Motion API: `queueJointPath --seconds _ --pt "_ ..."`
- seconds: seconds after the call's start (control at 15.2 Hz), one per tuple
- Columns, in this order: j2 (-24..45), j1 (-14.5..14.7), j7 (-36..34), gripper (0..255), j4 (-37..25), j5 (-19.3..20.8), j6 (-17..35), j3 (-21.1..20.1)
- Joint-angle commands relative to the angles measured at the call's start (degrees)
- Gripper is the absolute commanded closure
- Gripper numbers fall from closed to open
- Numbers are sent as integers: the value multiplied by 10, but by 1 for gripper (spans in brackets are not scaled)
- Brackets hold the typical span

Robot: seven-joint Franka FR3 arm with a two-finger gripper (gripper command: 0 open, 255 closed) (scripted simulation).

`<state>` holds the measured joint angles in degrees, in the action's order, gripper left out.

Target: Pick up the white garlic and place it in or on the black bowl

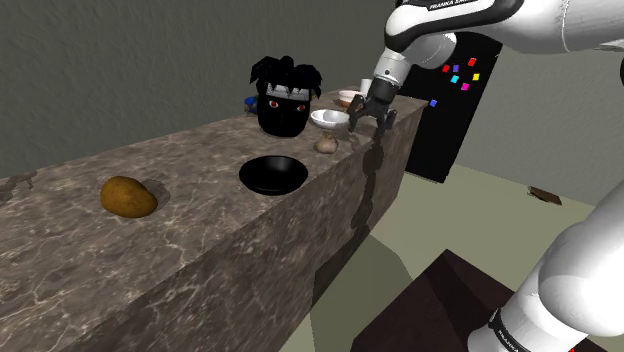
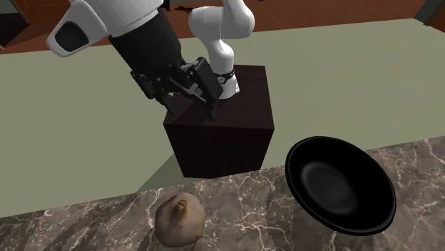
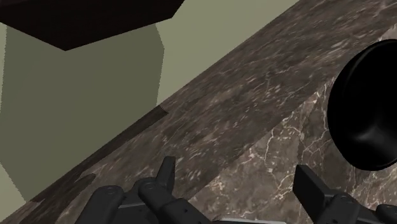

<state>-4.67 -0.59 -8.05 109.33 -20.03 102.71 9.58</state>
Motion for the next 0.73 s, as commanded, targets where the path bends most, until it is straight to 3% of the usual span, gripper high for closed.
queueJointPath --seconds 0.0,0.66 --pt "47 -6 -5 0 -41 -32 0 9" --pt "277 -65 -49 0 -262 -193 -24 25"
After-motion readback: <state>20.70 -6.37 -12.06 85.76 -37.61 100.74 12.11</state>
